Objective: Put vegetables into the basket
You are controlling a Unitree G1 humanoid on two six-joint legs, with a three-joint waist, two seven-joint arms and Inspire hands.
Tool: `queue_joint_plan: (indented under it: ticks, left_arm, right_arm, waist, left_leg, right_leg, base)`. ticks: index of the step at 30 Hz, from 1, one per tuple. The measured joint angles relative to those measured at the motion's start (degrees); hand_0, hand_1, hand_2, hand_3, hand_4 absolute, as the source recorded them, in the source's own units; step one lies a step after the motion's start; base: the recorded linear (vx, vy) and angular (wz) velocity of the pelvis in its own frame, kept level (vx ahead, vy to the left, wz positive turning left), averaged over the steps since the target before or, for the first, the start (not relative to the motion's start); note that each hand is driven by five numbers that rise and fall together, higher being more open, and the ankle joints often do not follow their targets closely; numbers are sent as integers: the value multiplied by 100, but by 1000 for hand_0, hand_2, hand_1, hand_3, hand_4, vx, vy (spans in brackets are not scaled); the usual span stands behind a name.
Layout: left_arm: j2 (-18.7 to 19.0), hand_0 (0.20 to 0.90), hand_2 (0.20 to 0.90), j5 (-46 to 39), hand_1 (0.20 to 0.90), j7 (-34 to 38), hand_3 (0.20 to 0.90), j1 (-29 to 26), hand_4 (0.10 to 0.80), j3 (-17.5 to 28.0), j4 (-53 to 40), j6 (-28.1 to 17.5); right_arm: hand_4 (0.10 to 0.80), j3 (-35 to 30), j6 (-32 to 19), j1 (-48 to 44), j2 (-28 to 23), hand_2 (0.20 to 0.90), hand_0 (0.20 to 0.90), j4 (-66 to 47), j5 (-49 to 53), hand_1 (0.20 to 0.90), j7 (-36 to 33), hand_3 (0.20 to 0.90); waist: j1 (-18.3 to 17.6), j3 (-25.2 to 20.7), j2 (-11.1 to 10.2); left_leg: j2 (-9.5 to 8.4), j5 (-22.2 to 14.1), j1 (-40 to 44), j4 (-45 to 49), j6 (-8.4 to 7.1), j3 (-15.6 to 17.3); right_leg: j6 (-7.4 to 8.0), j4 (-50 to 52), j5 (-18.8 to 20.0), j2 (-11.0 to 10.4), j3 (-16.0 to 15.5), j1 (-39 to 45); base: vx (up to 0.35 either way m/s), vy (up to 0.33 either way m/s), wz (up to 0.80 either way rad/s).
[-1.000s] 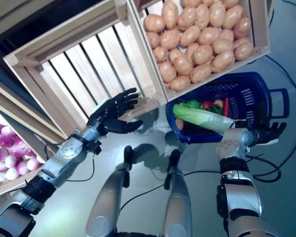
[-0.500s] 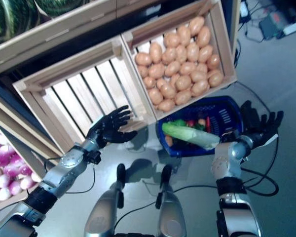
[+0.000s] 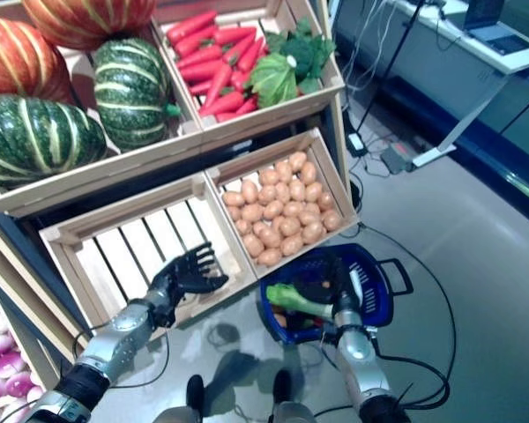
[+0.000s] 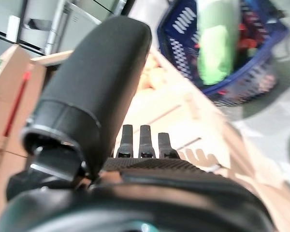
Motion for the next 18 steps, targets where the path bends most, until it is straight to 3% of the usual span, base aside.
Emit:
queue_joint_plan:
  ticks: [3,8,18]
  left_arm:
    - [-36,900,900,556,900,-128,900,217,800,-13,510,22]
    - [-150,900,900,1372,900,-223,900,460,800,-70,1627,40]
    - [-397,900,900,2358,900,-270,900,638,800,-101,2771,54]
  right_arm:
    - [800,244,290,116,-71,900,900,582,-710,900,300,900]
    - [800,294,759,330,-21,900,900,1596,-689,900,516,900]
    - [800,264,1536,317,208,900,900,2348,-732,900,511,900]
  waist:
    - [8,-146,69]
    - [19,-425,175]
    - [26,-724,176]
  left_leg:
    - [14,-33,-1,-35,-7,0]
    - [51,-21,-19,-36,-21,-22]
    - [81,-1,-10,-36,0,-92]
  right_leg:
    - [-14,-13,-19,-14,-5,6]
    - [0,-16,-43,4,-55,8]
    - [-55,-17,-42,25,-148,56]
  base:
    - [19,-6,0]
    - [56,-8,3]
    - [38,7,3]
